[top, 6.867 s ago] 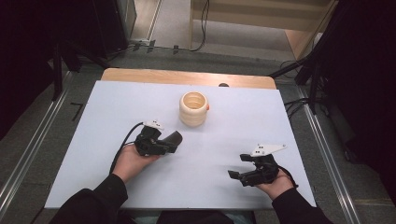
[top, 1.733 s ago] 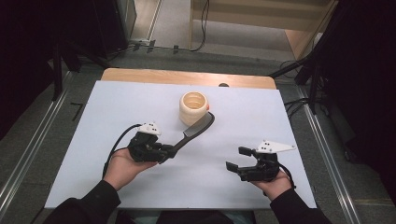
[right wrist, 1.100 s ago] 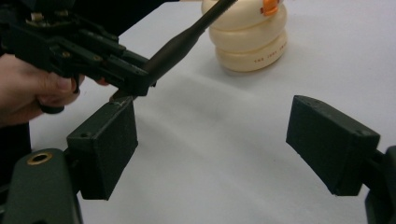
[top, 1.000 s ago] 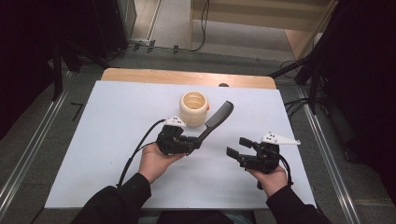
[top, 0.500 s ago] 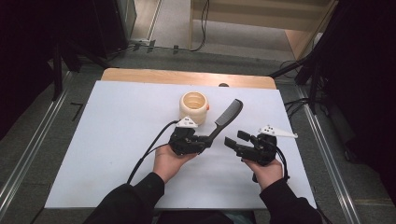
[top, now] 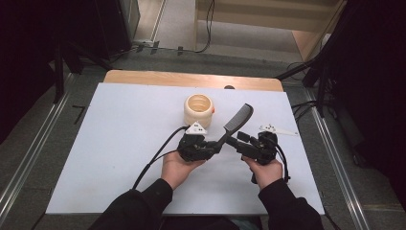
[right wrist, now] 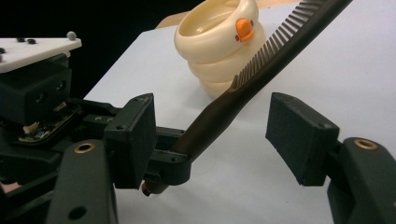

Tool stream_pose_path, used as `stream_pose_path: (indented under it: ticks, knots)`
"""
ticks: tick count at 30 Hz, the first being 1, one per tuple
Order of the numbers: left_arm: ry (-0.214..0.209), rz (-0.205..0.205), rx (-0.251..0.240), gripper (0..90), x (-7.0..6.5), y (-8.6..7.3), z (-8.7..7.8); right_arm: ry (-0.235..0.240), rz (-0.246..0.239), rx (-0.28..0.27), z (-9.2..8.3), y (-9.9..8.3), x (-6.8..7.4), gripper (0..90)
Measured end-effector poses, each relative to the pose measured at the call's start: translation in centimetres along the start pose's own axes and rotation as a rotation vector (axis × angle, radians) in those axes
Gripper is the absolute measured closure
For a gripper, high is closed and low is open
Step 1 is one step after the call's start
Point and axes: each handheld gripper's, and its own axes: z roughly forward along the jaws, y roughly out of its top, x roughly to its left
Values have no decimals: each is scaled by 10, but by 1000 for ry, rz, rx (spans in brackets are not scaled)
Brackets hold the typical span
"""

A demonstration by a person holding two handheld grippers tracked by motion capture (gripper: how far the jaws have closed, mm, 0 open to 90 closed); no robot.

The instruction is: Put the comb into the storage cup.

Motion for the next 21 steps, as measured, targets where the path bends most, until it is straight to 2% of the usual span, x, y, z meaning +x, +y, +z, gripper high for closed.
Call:
stream_pose_path:
  ticks: [1,7,10,14,17,18,21]
  knots:
    - [-3,0,-4,732,-1,0,0,-5,18,11,4,0,0,334]
    - [-6,4,-23,731,-6,1,0,-21,46,33,13,-1,-1,376]
    - [-8,6,-37,731,-8,1,0,-24,71,40,17,0,-1,437]
    - [-10,15,-49,731,-10,1,0,-3,102,52,22,1,-3,512]
    - [-5,25,-46,730,-10,0,1,19,149,67,24,3,-2,610]
    - [-7,23,-52,730,-9,-1,1,25,177,78,24,3,-2,628]
    - [-16,20,-57,729,-9,-1,1,44,217,81,23,5,-4,654]
